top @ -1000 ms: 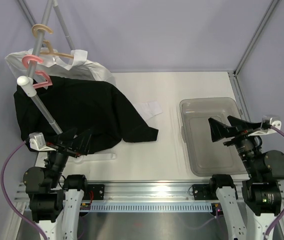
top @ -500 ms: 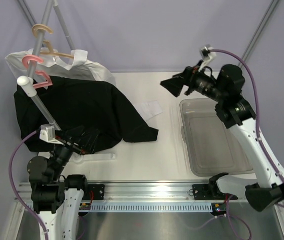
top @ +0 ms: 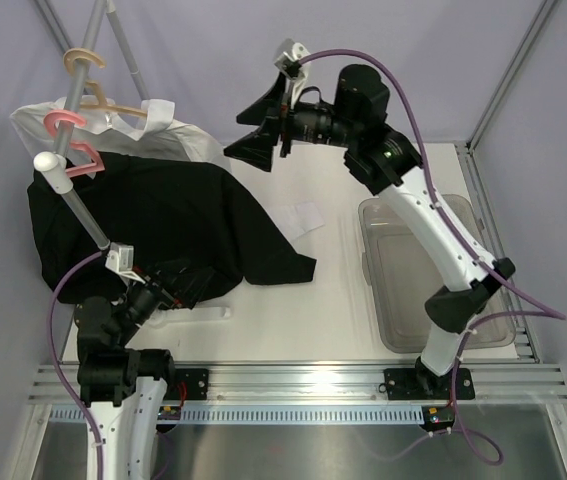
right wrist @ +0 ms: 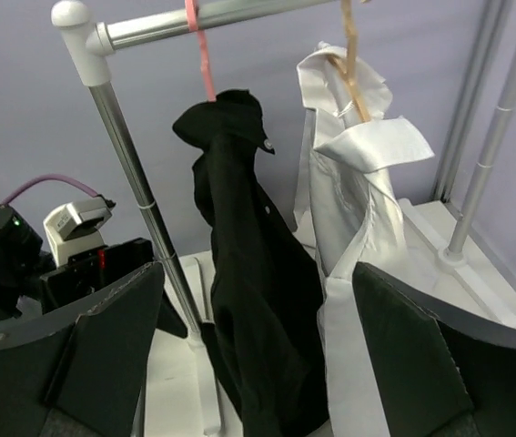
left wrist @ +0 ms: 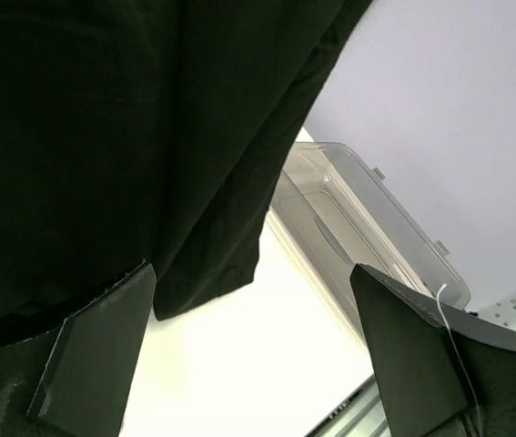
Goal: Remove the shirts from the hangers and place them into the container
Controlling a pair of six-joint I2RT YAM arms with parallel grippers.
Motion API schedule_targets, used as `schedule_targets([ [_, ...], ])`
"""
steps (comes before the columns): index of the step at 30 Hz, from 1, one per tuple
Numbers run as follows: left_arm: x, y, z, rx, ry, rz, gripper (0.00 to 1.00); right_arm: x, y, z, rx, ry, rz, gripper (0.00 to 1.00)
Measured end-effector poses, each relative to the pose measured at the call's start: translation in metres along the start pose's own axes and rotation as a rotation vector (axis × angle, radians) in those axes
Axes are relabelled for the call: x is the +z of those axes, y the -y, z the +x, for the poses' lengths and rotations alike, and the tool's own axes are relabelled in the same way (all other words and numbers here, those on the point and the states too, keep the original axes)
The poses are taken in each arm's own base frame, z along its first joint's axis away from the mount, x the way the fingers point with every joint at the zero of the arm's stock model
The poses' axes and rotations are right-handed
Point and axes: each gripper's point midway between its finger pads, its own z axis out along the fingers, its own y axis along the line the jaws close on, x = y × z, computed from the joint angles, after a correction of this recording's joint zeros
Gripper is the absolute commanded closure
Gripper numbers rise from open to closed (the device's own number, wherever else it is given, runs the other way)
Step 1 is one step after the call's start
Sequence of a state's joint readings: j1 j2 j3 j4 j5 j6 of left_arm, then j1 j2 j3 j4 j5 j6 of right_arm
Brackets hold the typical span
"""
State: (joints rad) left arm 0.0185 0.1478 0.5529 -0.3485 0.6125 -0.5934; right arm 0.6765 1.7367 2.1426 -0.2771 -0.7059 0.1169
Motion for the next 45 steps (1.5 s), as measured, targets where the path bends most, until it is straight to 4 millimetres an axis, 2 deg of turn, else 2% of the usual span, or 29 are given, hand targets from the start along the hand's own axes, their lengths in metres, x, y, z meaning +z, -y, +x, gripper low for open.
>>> schedule_targets([
  [6,0.0,0.005,0.005,-0.002,-0.002,0.051,0.07,0.049,-0.004,0.035,-0.02,-0.076,-0.102,0.25],
  [7,0.001,0.006,0.005,-0.003,-0.004,0.059,0.07,0.056,-0.005,0.042,-0.019,-0.089,-0.115,0.25],
  [11,0.0,0.012,0.005,-0.001,-0.006,0.09,0.07,0.073,-0.007,0.071,-0.008,-0.144,-0.145,0.31],
  [13,0.0,0.013,0.005,0.001,-0.006,0.1,0.06,0.077,-0.01,0.083,0.002,-0.168,-0.155,0.39],
  [16,0.001,0.013,0.007,0.0,-0.011,0.107,0.06,0.082,-0.013,0.091,0.004,-0.182,-0.167,0.56],
  [18,0.001,0.013,0.009,-0.002,-0.016,0.109,0.06,0.083,-0.015,0.092,0.003,-0.182,-0.177,0.61],
  [21,0.001,0.014,0.008,-0.001,-0.015,0.115,0.06,0.086,-0.019,0.084,-0.013,-0.162,-0.198,0.82],
  [23,0.001,0.016,0.008,0.002,-0.015,0.122,0.06,0.088,-0.022,0.079,-0.025,-0.149,-0.208,1.0],
  [34,0.003,0.009,0.02,-0.03,-0.038,0.128,0.06,0.104,-0.054,0.073,-0.043,-0.105,-0.29,1.0],
  [38,0.003,0.01,0.019,-0.028,-0.031,0.133,0.06,0.114,-0.054,0.065,-0.042,-0.058,-0.307,1.0],
  [45,0.003,0.009,0.021,-0.039,-0.051,0.12,0.07,0.128,-0.047,0.07,0.0,-0.033,-0.304,1.0],
])
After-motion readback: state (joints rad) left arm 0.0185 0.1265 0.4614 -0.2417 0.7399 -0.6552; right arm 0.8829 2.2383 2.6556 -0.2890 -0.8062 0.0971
